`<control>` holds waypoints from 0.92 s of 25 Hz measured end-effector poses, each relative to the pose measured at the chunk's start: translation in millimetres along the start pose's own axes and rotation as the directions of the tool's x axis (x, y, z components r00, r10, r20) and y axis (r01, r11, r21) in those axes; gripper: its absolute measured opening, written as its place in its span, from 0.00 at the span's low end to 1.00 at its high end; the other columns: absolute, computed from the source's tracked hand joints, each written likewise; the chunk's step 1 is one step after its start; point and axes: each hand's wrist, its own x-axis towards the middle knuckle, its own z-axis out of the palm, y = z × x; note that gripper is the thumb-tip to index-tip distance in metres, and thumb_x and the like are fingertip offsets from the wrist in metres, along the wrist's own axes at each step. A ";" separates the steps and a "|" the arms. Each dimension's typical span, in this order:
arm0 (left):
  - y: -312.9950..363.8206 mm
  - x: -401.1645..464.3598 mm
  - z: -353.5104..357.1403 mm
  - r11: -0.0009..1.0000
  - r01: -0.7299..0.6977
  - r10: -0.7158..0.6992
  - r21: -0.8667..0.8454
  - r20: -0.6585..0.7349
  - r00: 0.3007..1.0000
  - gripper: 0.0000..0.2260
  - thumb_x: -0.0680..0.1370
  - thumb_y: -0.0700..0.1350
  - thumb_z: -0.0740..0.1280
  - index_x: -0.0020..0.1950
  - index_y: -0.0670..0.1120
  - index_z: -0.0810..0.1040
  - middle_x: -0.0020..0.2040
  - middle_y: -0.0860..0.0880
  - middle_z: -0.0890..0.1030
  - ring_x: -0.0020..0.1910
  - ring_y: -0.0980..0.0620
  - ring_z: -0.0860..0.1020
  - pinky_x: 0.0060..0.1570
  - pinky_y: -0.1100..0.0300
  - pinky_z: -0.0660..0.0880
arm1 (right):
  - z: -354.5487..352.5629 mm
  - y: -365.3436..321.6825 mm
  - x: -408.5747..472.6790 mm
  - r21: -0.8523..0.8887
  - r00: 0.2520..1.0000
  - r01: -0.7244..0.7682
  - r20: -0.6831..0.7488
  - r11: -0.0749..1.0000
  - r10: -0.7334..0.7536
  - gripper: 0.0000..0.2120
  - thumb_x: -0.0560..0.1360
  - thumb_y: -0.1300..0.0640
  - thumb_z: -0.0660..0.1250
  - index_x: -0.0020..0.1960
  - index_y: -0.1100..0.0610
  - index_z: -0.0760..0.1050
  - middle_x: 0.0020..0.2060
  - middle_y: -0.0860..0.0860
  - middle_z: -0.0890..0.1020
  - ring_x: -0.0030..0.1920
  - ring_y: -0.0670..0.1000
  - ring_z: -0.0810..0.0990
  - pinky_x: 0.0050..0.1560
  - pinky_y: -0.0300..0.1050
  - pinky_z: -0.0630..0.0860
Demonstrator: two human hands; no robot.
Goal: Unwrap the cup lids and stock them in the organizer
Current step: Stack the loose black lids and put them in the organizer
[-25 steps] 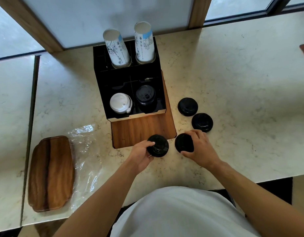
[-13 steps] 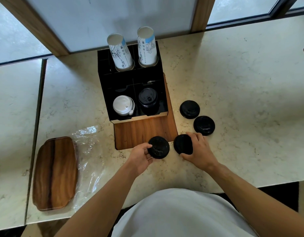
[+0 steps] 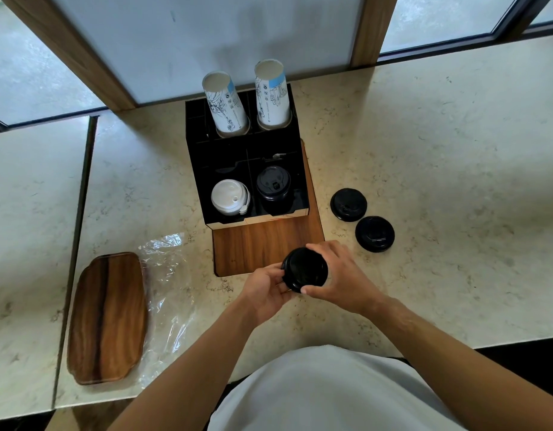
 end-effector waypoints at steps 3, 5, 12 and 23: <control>-1.4 -2.4 -0.2 0.998 0.006 -0.006 -0.065 0.005 1.000 0.17 0.82 0.34 0.54 0.65 0.37 0.78 0.58 0.34 0.84 0.58 0.36 0.84 0.55 0.46 0.83 | 6.4 -1.6 0.9 -0.012 1.000 -0.016 0.005 1.000 0.016 0.42 0.65 0.36 0.74 0.74 0.46 0.63 0.66 0.45 0.67 0.66 0.47 0.64 0.65 0.41 0.71; -2.5 -3.0 0.5 0.997 0.021 -0.022 -0.080 -0.011 1.000 0.16 0.83 0.38 0.56 0.66 0.37 0.78 0.58 0.35 0.85 0.57 0.37 0.84 0.53 0.47 0.83 | 8.8 -1.5 0.9 -0.010 0.999 -0.040 0.002 0.999 0.040 0.42 0.65 0.36 0.74 0.74 0.45 0.63 0.66 0.45 0.67 0.65 0.47 0.65 0.64 0.42 0.71; -3.9 0.5 5.1 0.998 0.009 -0.008 0.063 -0.017 1.000 0.15 0.78 0.42 0.72 0.63 0.38 0.80 0.56 0.38 0.86 0.55 0.40 0.85 0.51 0.49 0.83 | 8.8 3.0 0.9 -0.051 0.999 -0.027 0.039 0.998 0.029 0.43 0.67 0.38 0.75 0.76 0.46 0.61 0.66 0.46 0.65 0.66 0.48 0.63 0.67 0.45 0.73; -4.2 19.5 20.2 0.988 0.006 0.018 0.154 -0.150 0.989 0.16 0.74 0.31 0.73 0.62 0.37 0.79 0.57 0.37 0.84 0.55 0.39 0.84 0.45 0.51 0.84 | -11.2 23.7 2.8 0.048 0.995 -0.103 0.005 0.993 0.103 0.38 0.71 0.35 0.68 0.76 0.48 0.62 0.69 0.46 0.66 0.68 0.46 0.63 0.67 0.45 0.66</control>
